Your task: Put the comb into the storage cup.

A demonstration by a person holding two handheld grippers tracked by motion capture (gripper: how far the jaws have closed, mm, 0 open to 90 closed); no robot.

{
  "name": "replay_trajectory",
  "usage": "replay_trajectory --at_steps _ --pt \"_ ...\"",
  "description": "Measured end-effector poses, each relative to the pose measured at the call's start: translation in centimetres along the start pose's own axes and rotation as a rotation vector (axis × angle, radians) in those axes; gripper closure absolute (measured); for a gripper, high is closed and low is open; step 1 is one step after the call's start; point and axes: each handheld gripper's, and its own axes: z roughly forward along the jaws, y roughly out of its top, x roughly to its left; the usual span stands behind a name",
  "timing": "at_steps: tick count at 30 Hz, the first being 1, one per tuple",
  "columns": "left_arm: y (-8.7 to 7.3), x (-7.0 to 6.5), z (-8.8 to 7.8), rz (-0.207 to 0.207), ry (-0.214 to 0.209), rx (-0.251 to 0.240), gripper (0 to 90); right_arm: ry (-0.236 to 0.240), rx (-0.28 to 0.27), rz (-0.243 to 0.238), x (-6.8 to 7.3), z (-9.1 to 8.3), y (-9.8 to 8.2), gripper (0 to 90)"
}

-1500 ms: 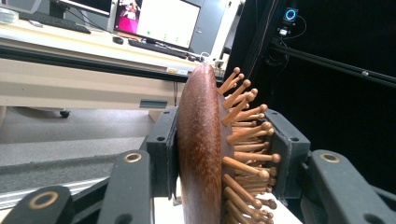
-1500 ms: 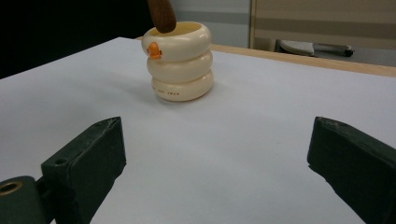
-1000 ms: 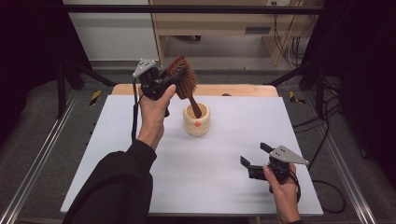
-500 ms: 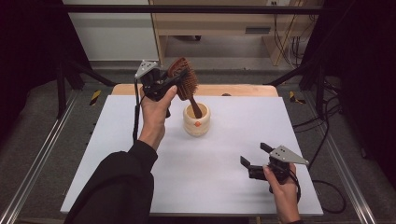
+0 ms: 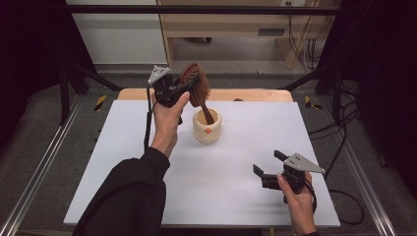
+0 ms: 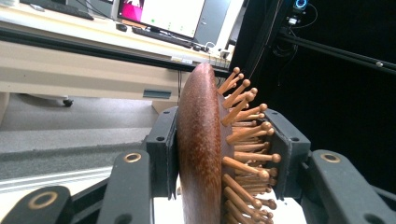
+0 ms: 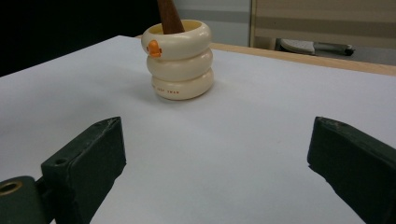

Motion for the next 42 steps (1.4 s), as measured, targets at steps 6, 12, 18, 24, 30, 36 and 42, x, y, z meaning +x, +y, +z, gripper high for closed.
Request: replay_trajectory --at_steps 6,12,18,24,30,36,42 --pt "-0.8 0.1 0.6 -0.004 0.001 0.015 52.0 -0.001 0.0 0.0 0.0 0.0 0.0 4.7" --pt "-1.4 0.0 1.0 -0.003 -0.005 0.021 52.0 0.003 0.003 0.0 0.1 0.1 -0.1 4.7" --pt "-1.8 0.0 1.2 -0.005 0.003 0.024 52.0 0.003 0.004 0.001 0.1 0.1 -0.1 4.7" --pt "-1.9 0.1 1.3 -0.006 0.003 0.027 51.9 0.004 0.004 0.001 0.1 0.1 -0.1 4.7" --pt "-2.1 0.1 1.4 -0.007 0.004 0.028 51.9 0.005 0.004 0.002 0.1 0.1 -0.1 4.6" --pt "-2.5 0.2 1.5 -0.008 0.003 0.039 51.9 0.004 0.007 0.001 0.0 0.1 -0.1 4.7" --pt "-2.9 0.3 1.5 -0.011 0.005 0.041 51.8 0.006 0.009 0.002 0.1 0.1 -0.1 4.6"
